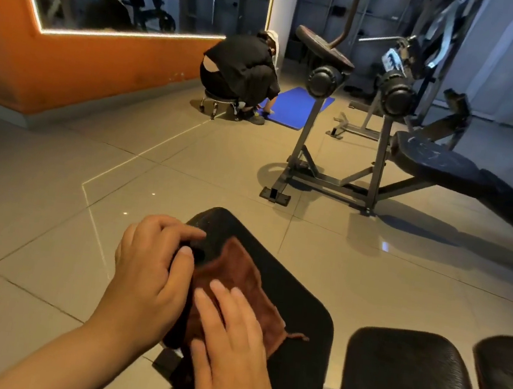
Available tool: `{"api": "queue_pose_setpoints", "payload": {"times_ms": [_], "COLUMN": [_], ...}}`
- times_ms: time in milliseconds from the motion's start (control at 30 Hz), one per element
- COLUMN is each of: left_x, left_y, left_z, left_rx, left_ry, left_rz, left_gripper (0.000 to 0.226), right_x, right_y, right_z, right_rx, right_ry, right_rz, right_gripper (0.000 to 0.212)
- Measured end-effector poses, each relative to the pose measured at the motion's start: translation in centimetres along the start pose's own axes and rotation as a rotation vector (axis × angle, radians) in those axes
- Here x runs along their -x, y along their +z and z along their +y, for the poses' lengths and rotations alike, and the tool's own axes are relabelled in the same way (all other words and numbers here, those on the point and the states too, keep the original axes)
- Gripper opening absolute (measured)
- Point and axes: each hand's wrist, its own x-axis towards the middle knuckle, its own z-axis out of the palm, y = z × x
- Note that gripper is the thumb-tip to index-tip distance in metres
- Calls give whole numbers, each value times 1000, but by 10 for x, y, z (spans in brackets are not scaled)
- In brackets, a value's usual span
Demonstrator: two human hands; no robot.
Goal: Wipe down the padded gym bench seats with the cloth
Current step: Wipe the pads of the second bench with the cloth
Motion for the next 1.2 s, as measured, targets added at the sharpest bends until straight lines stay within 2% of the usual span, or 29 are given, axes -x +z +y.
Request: {"api": "queue_pose_setpoints", "payload": {"times_ms": [67, 100, 167, 233, 267, 300, 333, 467, 533, 600, 667, 767, 833, 900, 967, 1067, 1133, 1200], "left_x": [-7, -12, -22, -27, -26, -25, -23, -20, -20, -24, -38, -63, -76, -90, -109, -154, -186, -220], "left_y": [6, 10, 17, 22, 23, 24, 24, 27, 22, 13, 3, -15, -28, -44, -71, -121, -145, -156], "left_z": [3, 4, 3, 3, 3, 4, 5, 4, 1, 0, -2, -1, 19, 53, 95, 166, 208, 245], "left_rx": [-48, -60, -83, -98, -113, -117, -106, -106, -127, -94, 26, 255, 252, 287, 366, 616, 700, 689], "left_ry": [96, 130, 112, 63, 55, 49, 44, 18, -37, -74, -142, -403, -582, -780, -827, -850, -899, -891], "left_rz": [-67, -105, -129, -114, -111, -108, -103, -95, -215, -421, -597, -827, -802, -662, -648, -849, -899, -891], "left_gripper": [37, 39, 43, 46, 46, 47, 47, 54, 64, 71, 62, 60, 54, 58, 44, 43, 36, 31], "right_x": [7, 6, 3, -8, -20, -32, -52, -99, -99, -96, -95, -104, -120, -135, -144, -148, -148, -148], "right_y": [-5, -8, -14, -17, -18, -19, -26, -22, -16, -20, -28, -48, -74, -113, -165, -247, -294, -333], "right_z": [32, 53, 90, 106, 102, 91, 73, 16, -5, -23, -42, -72, -99, -122, -147, -185, -204, -207], "right_rx": [-103, -72, -6, 38, -30, -80, -123, -146, -203, -318, -412, -659, -931, -1186, -1339, -1516, -1510, -1332], "right_ry": [210, 335, 468, 596, 675, 744, 739, 445, 403, 411, 526, 802, 1000, 1147, 1179, 1177, 1132, 1044], "right_rz": [131, 207, 232, 256, 292, 259, 240, 195, 136, 95, 58, 132, 227, 347, 407, 409, 318, 227], "right_gripper": [64, 57, 49, 50, 51, 53, 56, 58, 51, 43, 38, 27, 24, 26, 26, 31, 33, 36]}}
